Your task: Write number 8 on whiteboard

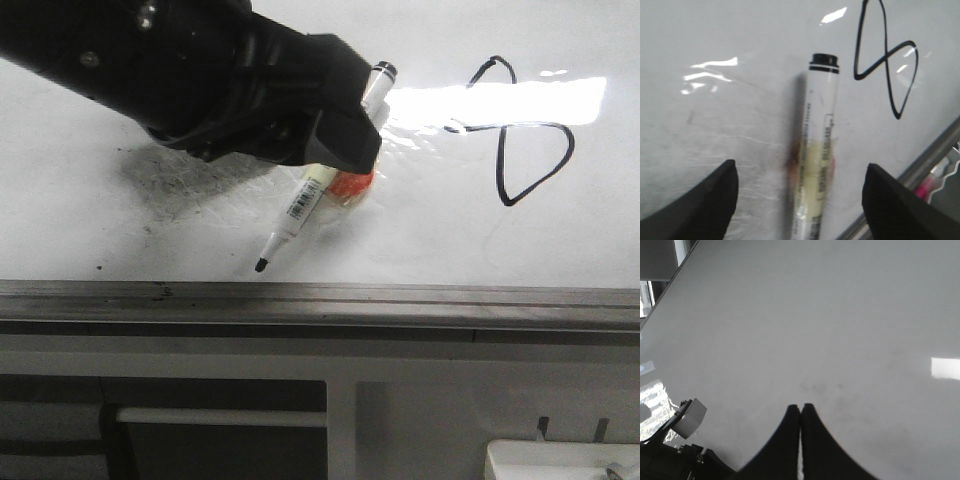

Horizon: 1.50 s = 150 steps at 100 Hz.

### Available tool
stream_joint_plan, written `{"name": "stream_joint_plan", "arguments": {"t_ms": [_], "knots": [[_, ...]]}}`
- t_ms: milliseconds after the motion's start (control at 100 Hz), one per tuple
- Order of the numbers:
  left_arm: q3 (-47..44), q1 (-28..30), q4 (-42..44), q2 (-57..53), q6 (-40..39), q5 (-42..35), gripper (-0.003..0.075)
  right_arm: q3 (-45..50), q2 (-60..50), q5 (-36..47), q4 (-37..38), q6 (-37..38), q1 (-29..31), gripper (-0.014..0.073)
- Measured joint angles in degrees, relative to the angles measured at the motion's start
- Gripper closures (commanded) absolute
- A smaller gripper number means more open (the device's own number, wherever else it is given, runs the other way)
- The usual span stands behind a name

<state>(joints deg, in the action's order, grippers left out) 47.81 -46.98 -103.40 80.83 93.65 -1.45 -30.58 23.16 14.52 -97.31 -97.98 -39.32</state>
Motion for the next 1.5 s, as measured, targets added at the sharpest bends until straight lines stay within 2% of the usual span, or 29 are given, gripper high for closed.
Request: {"name": "stream_joint_plan", "arguments": {"t_ms": [190, 270, 330, 450, 500, 740, 1260, 1400, 1500], "knots": [[-2.0, -2.0, -0.3, -10.3, 0.0, -9.9, 0.0216, 3.2, 0.0, -3.3, -0.4, -1.0, 0.0, 0.0658], [-3.5, -3.4, -0.3, -16.4, 0.0, -10.0, 0.0279, 6.1, 0.0, -5.7, -0.5, -1.2, 0.0, 0.0658], [-5.5, -4.1, -0.2, -21.5, 0.0, -10.0, 0.0378, 8.2, 0.0, -7.8, -0.5, -1.4, 0.0, 0.0658], [-10.7, -4.7, -0.2, -30.6, 0.0, -10.0, 0.0653, 10.1, 0.0, -12.0, -0.5, -1.4, 0.0, 0.0658], [-13.1, -4.8, -0.2, -33.9, 0.0, -10.0, 0.0741, 10.2, 0.0, -13.3, -0.5, -1.4, 0.0, 0.0658], [-22.0, -4.8, -0.2, -44.3, 0.0, -9.8, 0.0741, 10.4, 0.0, -14.5, -0.4, -1.5, 0.0, 0.0658], [-25.3, -4.8, -0.3, -44.3, 0.0, -10.0, 0.0741, 10.4, 0.0, -14.5, -0.4, -1.6, 0.0, 0.0658], [-26.6, -4.6, 2.8, -50.7, 0.0, -15.3, 0.0741, 10.4, 0.0, -14.5, -0.4, -1.6, 0.0, 0.0658], [-29.0, -1.9, 12.0, -56.2, -4.6, -19.4, 0.0741, 10.4, 0.0, -14.5, -0.4, -1.6, 0.0, 0.0658]]}}
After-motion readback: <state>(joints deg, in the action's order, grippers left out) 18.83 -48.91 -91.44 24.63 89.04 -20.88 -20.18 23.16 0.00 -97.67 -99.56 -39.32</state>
